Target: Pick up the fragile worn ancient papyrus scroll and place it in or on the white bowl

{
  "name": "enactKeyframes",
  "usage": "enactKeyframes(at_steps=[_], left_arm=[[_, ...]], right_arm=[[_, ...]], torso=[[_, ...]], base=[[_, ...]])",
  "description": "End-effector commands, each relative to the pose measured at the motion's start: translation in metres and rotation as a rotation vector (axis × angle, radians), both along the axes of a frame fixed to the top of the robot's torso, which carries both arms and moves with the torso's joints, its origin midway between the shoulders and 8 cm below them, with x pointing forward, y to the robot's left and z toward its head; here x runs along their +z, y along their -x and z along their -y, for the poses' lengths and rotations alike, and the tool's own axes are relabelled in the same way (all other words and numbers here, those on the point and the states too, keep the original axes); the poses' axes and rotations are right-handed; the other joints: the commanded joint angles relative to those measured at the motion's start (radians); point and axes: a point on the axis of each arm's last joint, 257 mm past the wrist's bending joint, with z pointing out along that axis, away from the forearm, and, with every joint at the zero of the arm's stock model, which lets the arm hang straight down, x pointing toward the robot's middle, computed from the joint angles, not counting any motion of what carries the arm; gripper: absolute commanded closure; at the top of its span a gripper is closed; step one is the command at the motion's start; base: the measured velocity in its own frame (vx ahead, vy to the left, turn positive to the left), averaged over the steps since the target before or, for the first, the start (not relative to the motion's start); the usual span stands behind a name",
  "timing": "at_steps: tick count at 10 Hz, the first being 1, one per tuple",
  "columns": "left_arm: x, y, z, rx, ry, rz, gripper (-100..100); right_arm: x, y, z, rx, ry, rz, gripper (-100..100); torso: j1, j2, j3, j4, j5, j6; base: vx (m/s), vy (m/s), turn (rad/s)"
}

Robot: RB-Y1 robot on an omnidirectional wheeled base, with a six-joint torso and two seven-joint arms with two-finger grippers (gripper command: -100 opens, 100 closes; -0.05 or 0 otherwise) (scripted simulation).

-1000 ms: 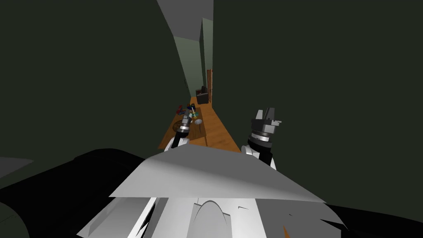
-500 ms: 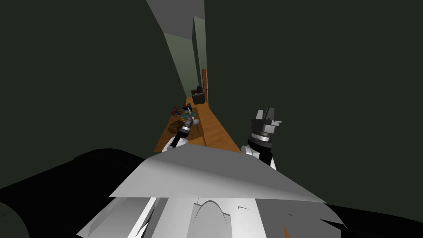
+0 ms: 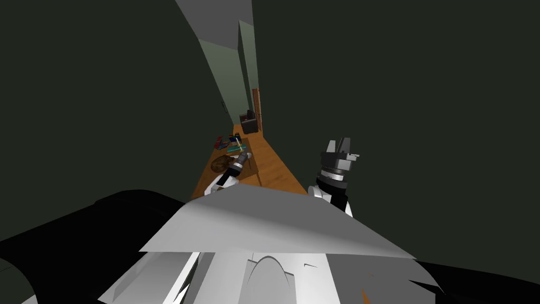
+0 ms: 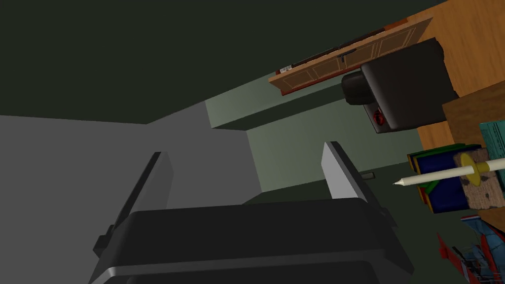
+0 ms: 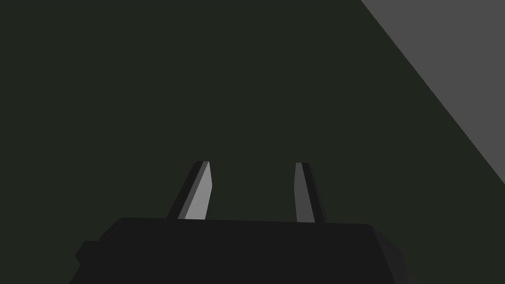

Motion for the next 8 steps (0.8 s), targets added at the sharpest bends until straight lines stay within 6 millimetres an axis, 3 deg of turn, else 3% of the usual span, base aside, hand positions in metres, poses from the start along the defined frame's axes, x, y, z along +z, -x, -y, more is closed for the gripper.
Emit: enactKeyframes(at_steps=[1, 3, 5, 8], left_arm=[[-0.019, -0.003, -0.001, -0.009, -0.023, -0.064, -100], [-0.036, -0.003, -0.003, -0.015, -0.043, -0.119, -100], [-0.07, -0.001, -0.009, -0.028, -0.084, -0.227, -100], [-0.092, 0.002, -0.014, -0.029, -0.107, -0.3, -100]], right_arm=[[0.0, 0.0, 0.0, 0.0, 0.0, 0.0, 0], [0.0, 0.0, 0.0, 0.0, 0.0, 0.0, 0], [0.0, 0.0, 0.0, 0.0, 0.0, 0.0, 0], [0.0, 0.0, 0.0, 0.0, 0.0, 0.0, 0]], torso=[[0.0, 0.0, 0.0, 0.0, 0.0, 0.0], [-0.001, 0.0, 0.0, 0.0, 0.0, 0.001], [0.0, -0.001, -0.001, 0.0, 0.0, 0.0], [0.0, -0.002, -0.001, 0.0, 0.0, 0.0]], base=[[-0.021, -0.019, -0.111], [-0.019, -0.022, -0.14], [-0.008, -0.024, -0.141], [0.002, -0.016, -0.086]])
